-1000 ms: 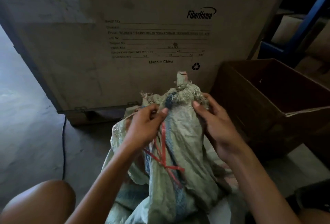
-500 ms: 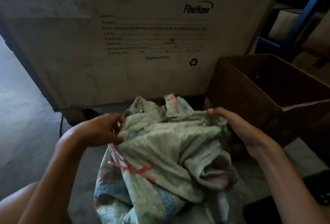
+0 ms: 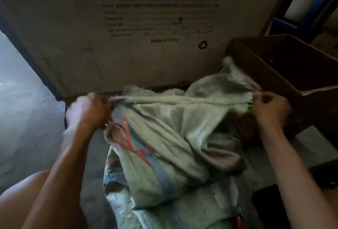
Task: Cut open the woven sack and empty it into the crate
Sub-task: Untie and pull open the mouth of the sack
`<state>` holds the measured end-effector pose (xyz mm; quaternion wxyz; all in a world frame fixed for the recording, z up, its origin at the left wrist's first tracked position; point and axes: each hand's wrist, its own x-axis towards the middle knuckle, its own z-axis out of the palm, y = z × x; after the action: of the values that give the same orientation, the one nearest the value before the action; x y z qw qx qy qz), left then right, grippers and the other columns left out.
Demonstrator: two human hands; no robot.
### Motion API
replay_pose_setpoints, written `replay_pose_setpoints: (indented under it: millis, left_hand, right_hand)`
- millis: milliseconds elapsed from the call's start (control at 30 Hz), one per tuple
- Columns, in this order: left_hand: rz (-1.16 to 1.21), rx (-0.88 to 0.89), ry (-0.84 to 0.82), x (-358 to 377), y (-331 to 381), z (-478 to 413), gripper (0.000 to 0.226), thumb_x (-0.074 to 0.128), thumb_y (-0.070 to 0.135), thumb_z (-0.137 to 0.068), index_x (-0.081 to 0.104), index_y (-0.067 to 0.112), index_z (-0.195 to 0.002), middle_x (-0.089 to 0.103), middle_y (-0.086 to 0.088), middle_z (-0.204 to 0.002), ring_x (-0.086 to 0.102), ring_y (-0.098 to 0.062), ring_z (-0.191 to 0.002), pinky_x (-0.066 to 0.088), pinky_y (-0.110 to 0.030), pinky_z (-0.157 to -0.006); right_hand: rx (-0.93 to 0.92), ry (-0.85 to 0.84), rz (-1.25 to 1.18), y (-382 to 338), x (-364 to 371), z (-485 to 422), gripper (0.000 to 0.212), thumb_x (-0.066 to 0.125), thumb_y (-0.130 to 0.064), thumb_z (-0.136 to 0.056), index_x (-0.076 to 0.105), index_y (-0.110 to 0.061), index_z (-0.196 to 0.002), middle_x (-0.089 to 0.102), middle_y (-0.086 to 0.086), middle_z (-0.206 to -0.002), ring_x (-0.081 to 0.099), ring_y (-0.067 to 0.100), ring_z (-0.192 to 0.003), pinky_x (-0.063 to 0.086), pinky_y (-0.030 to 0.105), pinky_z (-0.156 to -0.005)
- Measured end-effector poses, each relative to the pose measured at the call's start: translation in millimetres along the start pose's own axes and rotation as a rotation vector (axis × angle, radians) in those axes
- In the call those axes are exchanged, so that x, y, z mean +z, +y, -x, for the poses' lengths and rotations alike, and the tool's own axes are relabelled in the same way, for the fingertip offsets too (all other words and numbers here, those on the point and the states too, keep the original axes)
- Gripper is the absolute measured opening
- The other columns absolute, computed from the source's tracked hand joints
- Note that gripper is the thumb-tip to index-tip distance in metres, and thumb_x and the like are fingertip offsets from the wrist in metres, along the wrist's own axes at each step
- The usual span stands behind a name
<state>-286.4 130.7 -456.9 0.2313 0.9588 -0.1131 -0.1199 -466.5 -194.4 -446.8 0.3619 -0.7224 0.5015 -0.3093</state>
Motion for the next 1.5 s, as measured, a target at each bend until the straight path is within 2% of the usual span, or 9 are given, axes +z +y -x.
replay_pose_setpoints:
  millis: [133,300,567,733,833,967,1167,1367,1500]
  left_hand:
    - [0.638,-0.087,0.153,-12,-5,5,0.013,0.07,0.026,-0.094,0.077,0.015,-0.091,0.069,-0.002,-0.055,0.066,-0.014,-0.044,0.062,-0.034,-0.059]
    - [1.438,0.06,-0.166,4,32,11,0.075,0.065,0.013,-0.094,0.029,0.032,-0.156,0.068,-0.022,-0.127,0.073,-0.029,-0.112,0.058,-0.041,-0.095]
    - [0.772,0.011,0.064,60,53,8,0.083,0.092,0.014,-0.066,0.051,0.03,-0.136,0.067,0.004,-0.121,0.068,-0.011,-0.105,0.059,-0.038,-0.094]
    - [0.433,-0.428,-0.012,53,42,-9,0.111,0.089,0.056,-0.063,0.03,0.026,-0.152,0.033,-0.016,-0.157,0.044,-0.036,-0.139,0.042,-0.051,-0.113]
    - [0.739,-0.581,-0.199,24,59,-13,0.106,0.07,0.087,-0.056,0.054,0.023,-0.14,0.07,-0.005,-0.128,0.071,-0.021,-0.106,0.06,-0.038,-0.083]
    - [1.001,-0.628,-0.419,-21,107,15,0.057,0.057,0.071,-0.085,0.075,0.026,-0.113,0.08,-0.009,-0.102,0.071,-0.023,-0.09,0.054,-0.038,-0.084]
    - [0.992,-0.533,-0.158,-152,159,81,0.016,0.065,0.019,-0.098,0.058,0.009,-0.108,0.076,0.0,-0.089,0.07,-0.008,-0.071,0.055,-0.019,-0.056]
    - [0.892,-0.237,-0.153,-341,240,144,0.057,0.054,0.004,-0.102,0.037,0.024,-0.153,0.063,-0.002,-0.138,0.067,-0.014,-0.117,0.059,-0.031,-0.093]
    - [0.805,-0.177,-0.094,-436,263,169,0.047,0.054,0.006,-0.101,0.048,0.023,-0.145,0.066,0.009,-0.12,0.068,0.0,-0.104,0.057,-0.02,-0.083]
  right_hand:
    - [0.507,-0.345,-0.745,-14,-9,2,0.02,0.06,-0.032,-0.096,0.071,-0.019,-0.107,0.072,0.007,-0.093,0.069,0.017,-0.08,0.057,0.031,-0.064]
    - [0.424,-0.755,-1.001,-25,14,19,0.058,0.056,-0.056,-0.089,0.055,-0.024,-0.137,0.066,0.011,-0.132,0.063,0.029,-0.122,0.044,0.047,-0.108]
    - [0.073,-0.762,-0.086,-19,51,33,0.082,0.058,-0.084,-0.068,0.069,-0.017,-0.114,0.075,0.004,-0.11,0.07,0.025,-0.101,0.054,0.048,-0.092]
    - [0.116,-0.507,-0.581,-24,57,33,0.027,0.058,-0.032,-0.098,0.067,-0.009,-0.086,0.069,0.027,-0.105,0.065,0.045,-0.105,0.052,0.064,-0.09]
    - [0.284,-0.556,-0.755,-55,39,37,0.016,0.055,-0.016,-0.099,0.07,-0.016,-0.095,0.073,0.014,-0.113,0.066,0.033,-0.115,0.049,0.058,-0.103]
    - [0.283,-0.714,-0.731,-110,-9,64,0.032,0.054,-0.037,-0.098,0.067,-0.018,-0.12,0.07,0.008,-0.125,0.064,0.021,-0.122,0.046,0.047,-0.108]
    - [0.342,-0.662,-0.45,-210,-117,73,0.031,0.055,-0.032,-0.101,0.063,-0.005,-0.089,0.068,0.016,-0.095,0.063,0.031,-0.098,0.052,0.043,-0.092]
    - [0.58,-0.494,-0.382,-357,-223,60,0.043,0.057,-0.032,-0.098,0.057,0.002,-0.124,0.055,0.021,-0.139,0.049,0.032,-0.133,0.034,0.055,-0.115]
    - [0.55,-0.539,-0.507,-426,-272,61,0.065,0.074,-0.054,-0.073,0.058,-0.009,-0.117,0.058,0.008,-0.13,0.055,0.022,-0.123,0.034,0.056,-0.116]
